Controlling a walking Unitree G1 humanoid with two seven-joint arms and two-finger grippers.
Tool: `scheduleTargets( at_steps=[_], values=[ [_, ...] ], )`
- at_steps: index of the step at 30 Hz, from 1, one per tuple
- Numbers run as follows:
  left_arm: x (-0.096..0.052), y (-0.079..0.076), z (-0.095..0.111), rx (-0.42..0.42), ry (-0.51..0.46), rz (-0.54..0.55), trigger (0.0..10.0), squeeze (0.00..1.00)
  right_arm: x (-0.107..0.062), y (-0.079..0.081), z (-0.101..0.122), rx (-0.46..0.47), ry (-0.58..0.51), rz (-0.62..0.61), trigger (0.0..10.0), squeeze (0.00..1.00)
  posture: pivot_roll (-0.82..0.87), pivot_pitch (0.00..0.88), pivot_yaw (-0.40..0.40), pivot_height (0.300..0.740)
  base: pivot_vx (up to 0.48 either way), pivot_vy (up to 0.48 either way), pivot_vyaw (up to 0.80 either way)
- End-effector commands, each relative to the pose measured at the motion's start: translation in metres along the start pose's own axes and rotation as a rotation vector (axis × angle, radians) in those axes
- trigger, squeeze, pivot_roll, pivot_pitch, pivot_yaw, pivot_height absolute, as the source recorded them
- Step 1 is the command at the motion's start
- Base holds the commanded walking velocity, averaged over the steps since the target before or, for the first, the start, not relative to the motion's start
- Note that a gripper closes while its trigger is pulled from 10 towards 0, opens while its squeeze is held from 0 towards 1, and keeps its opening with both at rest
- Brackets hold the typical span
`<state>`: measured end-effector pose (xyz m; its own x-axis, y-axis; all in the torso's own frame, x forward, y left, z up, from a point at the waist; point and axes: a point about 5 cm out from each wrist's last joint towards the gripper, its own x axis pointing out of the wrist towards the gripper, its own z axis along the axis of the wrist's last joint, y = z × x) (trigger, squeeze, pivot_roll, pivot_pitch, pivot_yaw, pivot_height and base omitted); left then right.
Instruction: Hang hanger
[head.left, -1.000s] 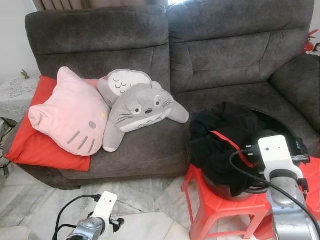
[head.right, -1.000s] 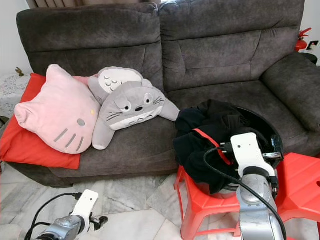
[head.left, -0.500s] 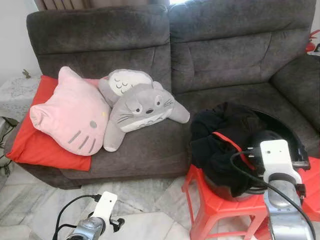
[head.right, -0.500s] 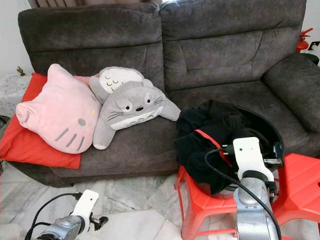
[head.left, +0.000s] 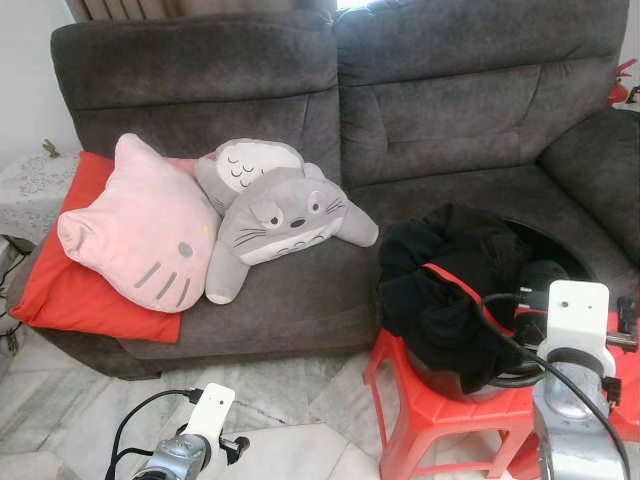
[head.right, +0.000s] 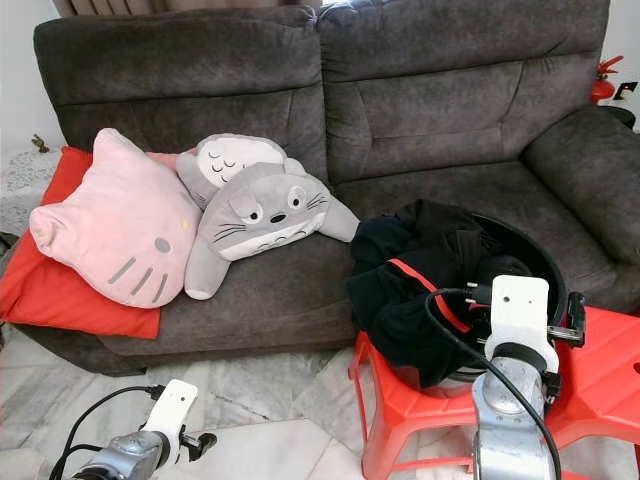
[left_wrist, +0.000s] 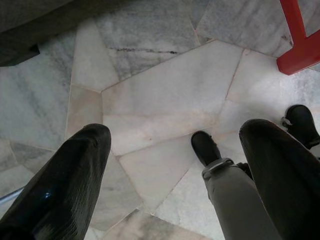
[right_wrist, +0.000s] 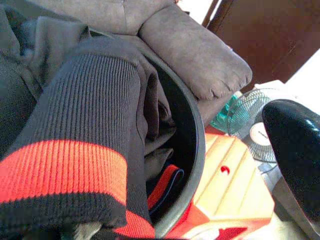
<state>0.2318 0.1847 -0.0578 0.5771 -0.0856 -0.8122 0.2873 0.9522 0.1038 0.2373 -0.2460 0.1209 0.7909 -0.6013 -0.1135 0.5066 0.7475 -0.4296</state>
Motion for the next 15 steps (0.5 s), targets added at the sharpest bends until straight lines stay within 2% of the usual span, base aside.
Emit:
scheduleTargets(
  at_steps=[1, 3, 8, 13, 15],
  values=[
    [-0.001, 0.005, -0.005, 0.017, 0.023, 0.01, 10.0, 0.0, -0.001, 0.002, -0.01, 0.016, 0.066, 0.0, 10.0, 0.0, -0.24, 0.0, 0.078, 0.74, 0.0, 0.0, 0.0],
    [-0.001, 0.005, -0.005, 0.016, 0.023, 0.01, 10.0, 0.0, -0.002, 0.004, -0.018, 0.017, 0.113, 0.01, 10.0, 0.0, -0.24, 0.0, 0.078, 0.74, 0.0, 0.0, 0.0],
    [-0.001, 0.005, -0.005, 0.018, 0.023, 0.009, 10.0, 0.0, -0.001, 0.007, -0.025, 0.001, 0.139, 0.025, 10.0, 0.0, -0.24, 0.0, 0.078, 0.74, 0.0, 0.0, 0.0],
    [-0.001, 0.005, -0.005, 0.022, 0.024, 0.007, 10.0, 0.0, 0.001, 0.01, -0.026, -0.005, 0.138, 0.029, 10.0, 0.0, -0.24, 0.0, 0.078, 0.74, 0.0, 0.0, 0.0],
    [-0.001, 0.005, -0.005, 0.023, 0.024, 0.008, 10.0, 0.0, 0.003, 0.012, -0.022, -0.009, 0.108, 0.03, 10.0, 0.0, -0.24, 0.0, 0.078, 0.74, 0.0, 0.0, 0.0]
  ],
)
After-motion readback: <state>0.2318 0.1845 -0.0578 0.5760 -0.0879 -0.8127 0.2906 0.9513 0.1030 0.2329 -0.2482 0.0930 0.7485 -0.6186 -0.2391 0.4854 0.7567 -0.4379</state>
